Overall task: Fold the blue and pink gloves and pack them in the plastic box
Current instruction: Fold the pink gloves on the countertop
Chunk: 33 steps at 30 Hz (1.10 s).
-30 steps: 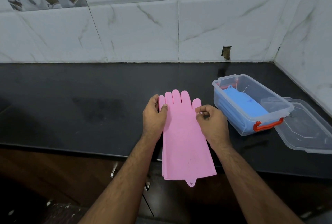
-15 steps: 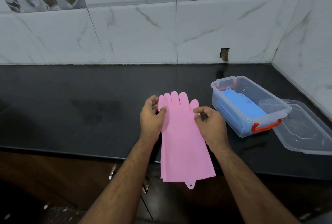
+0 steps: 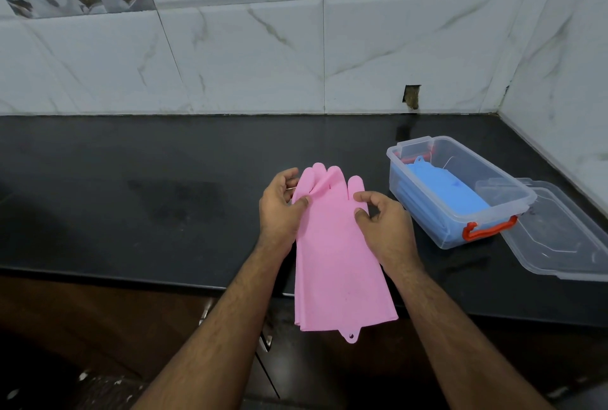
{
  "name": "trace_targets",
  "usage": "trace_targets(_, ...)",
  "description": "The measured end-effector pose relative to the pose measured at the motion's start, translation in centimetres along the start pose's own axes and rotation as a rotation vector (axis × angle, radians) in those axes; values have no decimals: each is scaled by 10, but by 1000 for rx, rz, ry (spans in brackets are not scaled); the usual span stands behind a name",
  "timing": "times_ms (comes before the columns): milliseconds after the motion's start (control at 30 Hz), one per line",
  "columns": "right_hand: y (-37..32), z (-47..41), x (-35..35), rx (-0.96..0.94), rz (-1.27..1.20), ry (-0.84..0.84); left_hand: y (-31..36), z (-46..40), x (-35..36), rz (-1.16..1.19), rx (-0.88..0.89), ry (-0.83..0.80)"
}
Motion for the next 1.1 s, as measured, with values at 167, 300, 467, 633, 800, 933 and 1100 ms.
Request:
trace_targets(167,-4,3,-3,-8,-11,11,2,-2,-1,106,19,13)
trace_targets(300,-5,4,-4,-3,-12,10,1,-2,0,155,17,-11)
trace_targets(467,-7,5,-3,-5,28,-11,-4,-4,-3,-46,-11,49)
trace_targets(633,-6,4,-3,-7,38,-8,-3,-5,-1,-153,-3,53)
trace_targets(800,-6,4,-4,2,20,5,0,-5,-2,-182,13,74)
trace_targets(933,-9,6,-9,-26,12,47,0,-4,-4,-183,14,81)
trace_targets(1100,-7,11,-13,-1,15,53,-4,1,-4,-152,-18,54)
Point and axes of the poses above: each hand's wrist, its own z-axis away from the middle knuckle, its own x-axis out of the palm, y = z × x, the point moved 9 cm from there along -z, towards the middle knuckle, and after that the axes turned 1 degree about -y, right-handed, at the moved point
